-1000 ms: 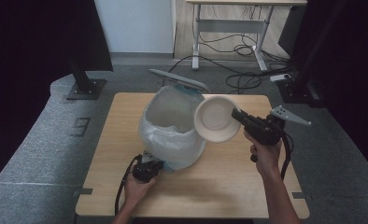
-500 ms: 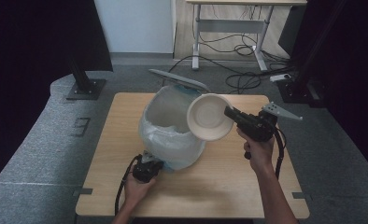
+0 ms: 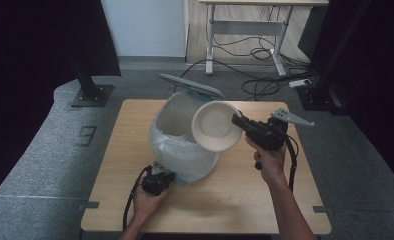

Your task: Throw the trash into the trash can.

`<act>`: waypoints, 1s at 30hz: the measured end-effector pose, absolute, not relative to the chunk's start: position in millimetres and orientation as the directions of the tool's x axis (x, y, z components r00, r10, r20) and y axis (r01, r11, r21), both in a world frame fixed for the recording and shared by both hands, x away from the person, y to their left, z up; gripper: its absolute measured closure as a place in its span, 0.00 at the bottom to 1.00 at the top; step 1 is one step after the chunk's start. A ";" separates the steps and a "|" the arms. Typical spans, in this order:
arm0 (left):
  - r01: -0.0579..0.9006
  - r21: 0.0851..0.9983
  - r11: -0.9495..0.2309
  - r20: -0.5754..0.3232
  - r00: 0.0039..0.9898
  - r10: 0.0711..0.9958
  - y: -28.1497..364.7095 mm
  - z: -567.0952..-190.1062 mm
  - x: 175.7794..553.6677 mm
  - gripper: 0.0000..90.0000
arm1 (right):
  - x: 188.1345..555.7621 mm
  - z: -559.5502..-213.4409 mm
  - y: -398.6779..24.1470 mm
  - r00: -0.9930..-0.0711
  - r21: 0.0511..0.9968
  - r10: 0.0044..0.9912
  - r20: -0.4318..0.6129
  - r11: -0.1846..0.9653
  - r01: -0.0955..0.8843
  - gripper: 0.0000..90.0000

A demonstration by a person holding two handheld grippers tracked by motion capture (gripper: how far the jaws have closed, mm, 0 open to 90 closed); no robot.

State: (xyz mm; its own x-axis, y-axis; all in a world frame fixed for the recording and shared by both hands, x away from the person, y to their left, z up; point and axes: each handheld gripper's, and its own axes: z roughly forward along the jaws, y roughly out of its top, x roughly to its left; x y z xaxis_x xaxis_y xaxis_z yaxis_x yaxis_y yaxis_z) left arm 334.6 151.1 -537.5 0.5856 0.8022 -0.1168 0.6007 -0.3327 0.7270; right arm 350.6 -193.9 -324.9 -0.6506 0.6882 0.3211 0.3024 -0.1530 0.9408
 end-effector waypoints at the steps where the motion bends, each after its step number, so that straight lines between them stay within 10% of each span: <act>1: 0.601 0.727 -0.332 -0.117 0.586 0.802 151.1 -537.5 334.6 1.00 | 350.6 -324.9 -193.9 -0.651 0.941 0.688 0.321 -0.153 0.302 0.92; 30: 0.599 0.727 -0.336 -0.114 0.588 0.801 151.1 -537.4 334.7 1.00 | 367.7 -318.9 -162.6 -0.666 0.940 0.674 0.319 -0.133 0.315 0.92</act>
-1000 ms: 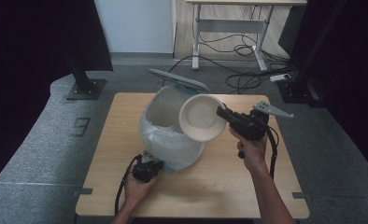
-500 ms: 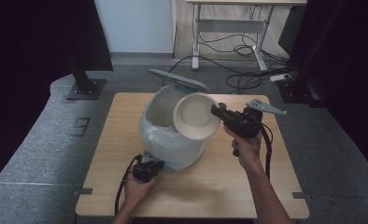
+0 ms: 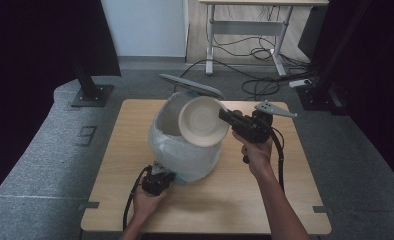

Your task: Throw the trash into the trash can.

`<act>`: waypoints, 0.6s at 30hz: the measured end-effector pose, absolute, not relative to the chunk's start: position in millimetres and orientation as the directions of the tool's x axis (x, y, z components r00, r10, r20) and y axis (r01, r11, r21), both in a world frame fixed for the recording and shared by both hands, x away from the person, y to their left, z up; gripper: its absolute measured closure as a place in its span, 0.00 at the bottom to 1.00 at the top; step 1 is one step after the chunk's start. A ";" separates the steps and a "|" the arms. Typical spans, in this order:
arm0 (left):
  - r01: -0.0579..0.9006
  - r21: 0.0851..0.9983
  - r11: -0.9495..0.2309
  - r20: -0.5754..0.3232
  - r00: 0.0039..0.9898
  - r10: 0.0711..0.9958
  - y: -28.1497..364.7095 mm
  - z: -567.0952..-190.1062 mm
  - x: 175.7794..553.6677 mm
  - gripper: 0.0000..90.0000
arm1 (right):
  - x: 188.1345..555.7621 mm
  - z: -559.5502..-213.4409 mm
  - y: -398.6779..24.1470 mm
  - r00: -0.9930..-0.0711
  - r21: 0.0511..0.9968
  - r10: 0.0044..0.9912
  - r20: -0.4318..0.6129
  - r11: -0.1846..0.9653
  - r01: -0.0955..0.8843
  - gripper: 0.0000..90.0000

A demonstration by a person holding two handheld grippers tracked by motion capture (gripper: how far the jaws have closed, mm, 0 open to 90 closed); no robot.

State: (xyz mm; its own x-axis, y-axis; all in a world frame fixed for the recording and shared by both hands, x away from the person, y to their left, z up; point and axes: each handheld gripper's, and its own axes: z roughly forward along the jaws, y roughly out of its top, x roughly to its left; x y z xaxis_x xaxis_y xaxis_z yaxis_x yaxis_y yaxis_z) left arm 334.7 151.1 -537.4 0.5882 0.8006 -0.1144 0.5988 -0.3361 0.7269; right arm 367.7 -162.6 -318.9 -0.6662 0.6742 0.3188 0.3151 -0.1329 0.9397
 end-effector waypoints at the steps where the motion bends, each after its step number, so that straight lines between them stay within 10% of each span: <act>1: 0.599 0.727 -0.336 -0.115 0.588 0.801 151.1 -537.4 334.7 1.00 | 368.4 -319.0 -162.0 -0.665 0.939 0.674 0.320 -0.134 0.316 0.92; 18: 0.598 0.728 -0.337 -0.113 0.588 0.801 150.9 -537.4 334.5 1.00 | 378.1 -315.5 -151.6 -0.657 0.938 0.681 0.323 -0.138 0.317 0.92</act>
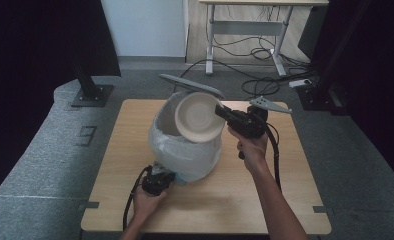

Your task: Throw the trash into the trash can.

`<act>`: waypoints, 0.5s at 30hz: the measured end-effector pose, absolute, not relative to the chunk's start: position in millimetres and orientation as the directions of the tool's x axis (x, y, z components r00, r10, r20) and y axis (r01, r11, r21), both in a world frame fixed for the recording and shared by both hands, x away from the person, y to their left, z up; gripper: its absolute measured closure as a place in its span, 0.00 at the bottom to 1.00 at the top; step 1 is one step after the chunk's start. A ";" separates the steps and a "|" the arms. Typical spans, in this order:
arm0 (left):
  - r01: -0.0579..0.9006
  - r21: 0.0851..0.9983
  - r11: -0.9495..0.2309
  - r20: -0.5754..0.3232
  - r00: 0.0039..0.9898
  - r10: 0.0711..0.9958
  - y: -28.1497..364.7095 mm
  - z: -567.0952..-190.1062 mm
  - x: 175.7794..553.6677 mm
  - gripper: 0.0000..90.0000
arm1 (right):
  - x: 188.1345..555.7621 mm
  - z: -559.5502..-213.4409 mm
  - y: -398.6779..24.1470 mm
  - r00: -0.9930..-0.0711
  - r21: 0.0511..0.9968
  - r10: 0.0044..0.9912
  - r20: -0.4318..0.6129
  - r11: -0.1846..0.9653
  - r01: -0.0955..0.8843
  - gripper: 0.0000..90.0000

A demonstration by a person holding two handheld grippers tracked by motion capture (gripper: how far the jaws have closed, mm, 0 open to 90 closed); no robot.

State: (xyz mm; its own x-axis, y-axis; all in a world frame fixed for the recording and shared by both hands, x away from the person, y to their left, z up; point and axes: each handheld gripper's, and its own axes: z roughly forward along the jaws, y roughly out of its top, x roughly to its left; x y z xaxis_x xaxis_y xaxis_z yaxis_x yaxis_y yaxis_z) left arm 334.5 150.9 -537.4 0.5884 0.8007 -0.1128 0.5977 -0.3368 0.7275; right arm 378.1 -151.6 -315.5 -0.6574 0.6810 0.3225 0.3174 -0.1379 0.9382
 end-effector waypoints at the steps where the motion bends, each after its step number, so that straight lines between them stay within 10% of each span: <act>1: 0.598 0.727 -0.337 -0.113 0.589 0.801 151.0 -537.4 334.5 1.00 | 378.7 -315.8 -150.7 -0.657 0.938 0.681 0.323 -0.139 0.317 0.92; 15: 0.598 0.727 -0.337 -0.114 0.589 0.800 151.1 -537.4 334.7 1.00 | 387.2 -317.4 -139.5 -0.654 0.936 0.682 0.328 -0.140 0.323 0.92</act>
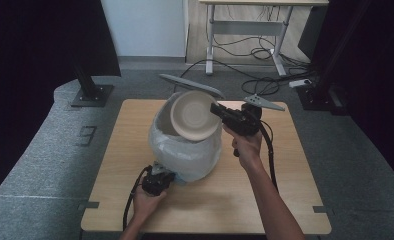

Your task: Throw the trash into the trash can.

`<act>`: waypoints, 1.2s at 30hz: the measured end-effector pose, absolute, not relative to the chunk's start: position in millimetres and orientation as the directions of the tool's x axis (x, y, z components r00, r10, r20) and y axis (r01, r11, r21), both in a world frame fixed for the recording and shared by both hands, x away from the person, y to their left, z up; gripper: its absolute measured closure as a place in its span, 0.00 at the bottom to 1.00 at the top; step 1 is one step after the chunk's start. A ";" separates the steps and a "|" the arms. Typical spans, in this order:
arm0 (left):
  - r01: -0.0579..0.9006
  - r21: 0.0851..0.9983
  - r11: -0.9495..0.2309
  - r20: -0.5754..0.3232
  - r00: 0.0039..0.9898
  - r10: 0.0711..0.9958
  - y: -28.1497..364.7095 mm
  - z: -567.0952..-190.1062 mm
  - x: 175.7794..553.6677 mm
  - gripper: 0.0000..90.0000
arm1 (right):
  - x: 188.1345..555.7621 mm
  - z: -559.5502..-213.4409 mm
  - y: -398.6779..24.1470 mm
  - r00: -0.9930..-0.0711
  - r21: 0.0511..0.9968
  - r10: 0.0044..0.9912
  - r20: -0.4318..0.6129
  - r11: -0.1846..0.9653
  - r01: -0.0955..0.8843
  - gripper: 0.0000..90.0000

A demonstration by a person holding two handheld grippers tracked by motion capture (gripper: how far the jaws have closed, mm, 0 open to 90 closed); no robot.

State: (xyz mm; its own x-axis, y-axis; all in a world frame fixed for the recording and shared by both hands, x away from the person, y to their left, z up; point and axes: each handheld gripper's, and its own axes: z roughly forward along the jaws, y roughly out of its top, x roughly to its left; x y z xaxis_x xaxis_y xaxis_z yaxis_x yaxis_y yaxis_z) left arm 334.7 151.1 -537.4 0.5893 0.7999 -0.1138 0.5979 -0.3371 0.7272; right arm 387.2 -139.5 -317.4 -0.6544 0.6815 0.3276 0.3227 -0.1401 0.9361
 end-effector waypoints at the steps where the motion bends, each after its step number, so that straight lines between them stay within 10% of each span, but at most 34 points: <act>1: 0.597 0.727 -0.338 -0.112 0.589 0.800 150.9 -537.4 334.5 1.00 | 388.5 -317.3 -138.0 -0.654 0.935 0.682 0.328 -0.137 0.326 0.92; 32: 0.596 0.727 -0.340 -0.112 0.592 0.798 151.2 -537.4 334.8 1.00 | 406.6 -318.6 -105.7 -0.641 0.944 0.708 0.296 -0.114 0.310 0.92; 36: 0.596 0.728 -0.340 -0.112 0.592 0.798 151.2 -537.4 334.7 1.00 | 406.9 -323.4 -103.0 -0.639 0.960 0.737 0.222 -0.050 0.276 0.66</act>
State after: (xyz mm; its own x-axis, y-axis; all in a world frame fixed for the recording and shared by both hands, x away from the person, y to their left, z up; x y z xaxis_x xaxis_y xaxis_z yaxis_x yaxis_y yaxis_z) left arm 334.7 151.2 -537.4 0.5920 0.7982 -0.1116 0.5958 -0.3402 0.7275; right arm 406.9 -103.0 -323.4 -0.6387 0.7368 0.2219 0.2762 -0.0497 0.9598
